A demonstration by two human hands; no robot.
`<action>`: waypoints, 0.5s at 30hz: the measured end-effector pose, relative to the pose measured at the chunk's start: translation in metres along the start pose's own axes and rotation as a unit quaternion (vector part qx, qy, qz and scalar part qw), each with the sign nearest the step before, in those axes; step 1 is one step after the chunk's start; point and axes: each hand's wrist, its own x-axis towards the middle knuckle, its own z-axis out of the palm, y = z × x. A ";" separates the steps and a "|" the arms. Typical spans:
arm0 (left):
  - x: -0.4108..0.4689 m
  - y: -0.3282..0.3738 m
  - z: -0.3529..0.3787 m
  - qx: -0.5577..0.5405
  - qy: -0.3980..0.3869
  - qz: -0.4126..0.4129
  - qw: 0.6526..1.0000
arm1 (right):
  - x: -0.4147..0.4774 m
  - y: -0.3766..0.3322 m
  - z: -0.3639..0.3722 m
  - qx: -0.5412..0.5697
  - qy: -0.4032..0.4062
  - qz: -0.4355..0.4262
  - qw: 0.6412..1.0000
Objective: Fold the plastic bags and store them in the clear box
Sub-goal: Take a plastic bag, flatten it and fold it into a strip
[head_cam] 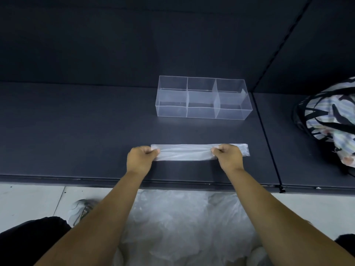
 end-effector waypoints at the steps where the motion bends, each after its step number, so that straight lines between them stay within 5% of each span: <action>1: -0.001 0.002 0.003 0.019 0.018 -0.006 1.000 | 0.001 -0.001 0.001 -0.018 0.014 0.006 1.000; 6: -0.014 0.014 0.018 0.158 0.155 0.006 0.975 | 0.004 -0.010 0.002 -0.050 0.021 0.032 0.998; 8: -0.025 0.015 0.029 0.184 0.189 0.083 0.961 | 0.006 -0.010 0.001 -0.060 0.008 0.029 0.998; 11: -0.041 0.009 0.049 0.240 0.084 0.285 0.924 | 0.006 -0.010 -0.001 -0.054 -0.002 0.036 0.998; 15: -0.041 -0.011 0.060 0.386 -0.056 0.285 0.876 | 0.000 -0.018 0.001 -0.096 0.001 0.025 0.995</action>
